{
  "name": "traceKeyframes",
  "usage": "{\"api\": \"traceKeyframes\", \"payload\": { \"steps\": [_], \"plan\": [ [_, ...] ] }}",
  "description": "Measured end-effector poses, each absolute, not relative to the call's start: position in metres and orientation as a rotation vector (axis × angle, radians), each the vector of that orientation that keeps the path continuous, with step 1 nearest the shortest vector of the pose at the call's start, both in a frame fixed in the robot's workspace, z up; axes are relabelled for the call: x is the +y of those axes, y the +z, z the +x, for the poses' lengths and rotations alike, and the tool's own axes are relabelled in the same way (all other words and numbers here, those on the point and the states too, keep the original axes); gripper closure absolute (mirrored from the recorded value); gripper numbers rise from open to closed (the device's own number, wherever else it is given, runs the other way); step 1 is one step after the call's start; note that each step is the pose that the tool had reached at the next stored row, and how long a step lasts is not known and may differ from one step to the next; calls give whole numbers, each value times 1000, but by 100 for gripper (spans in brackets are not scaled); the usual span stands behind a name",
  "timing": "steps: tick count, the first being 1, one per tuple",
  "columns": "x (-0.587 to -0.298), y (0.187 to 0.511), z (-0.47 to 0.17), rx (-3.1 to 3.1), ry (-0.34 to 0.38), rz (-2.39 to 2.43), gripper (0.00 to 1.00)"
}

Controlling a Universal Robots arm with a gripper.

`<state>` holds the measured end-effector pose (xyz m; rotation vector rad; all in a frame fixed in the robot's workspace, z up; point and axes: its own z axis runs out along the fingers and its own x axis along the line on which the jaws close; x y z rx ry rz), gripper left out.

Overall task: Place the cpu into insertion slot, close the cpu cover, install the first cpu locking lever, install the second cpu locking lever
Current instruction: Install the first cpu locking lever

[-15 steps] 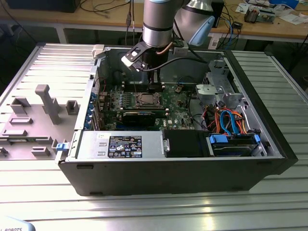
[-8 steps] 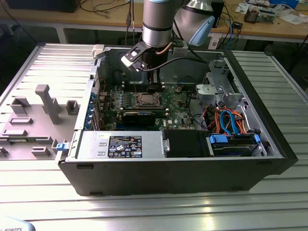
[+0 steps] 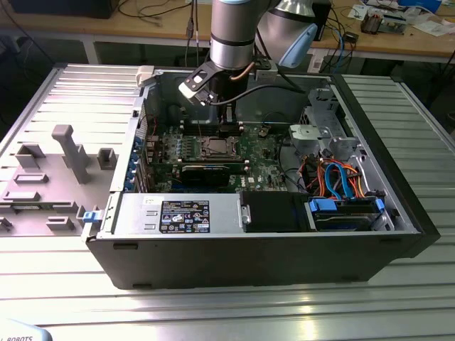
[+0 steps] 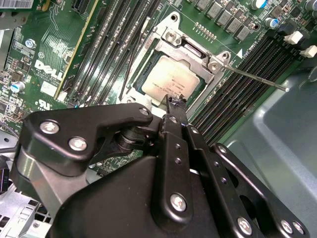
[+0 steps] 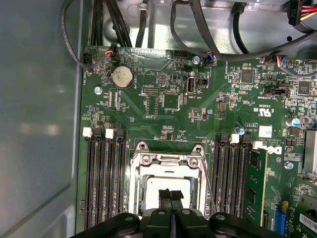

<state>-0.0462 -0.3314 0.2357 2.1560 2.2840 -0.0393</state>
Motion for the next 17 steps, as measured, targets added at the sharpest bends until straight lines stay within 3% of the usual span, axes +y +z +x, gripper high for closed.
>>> {"api": "traceKeyframes", "payload": {
  "steps": [17],
  "plan": [
    [-331, 255, -46, 2284, -40, 2156, 89]
  ]
}}
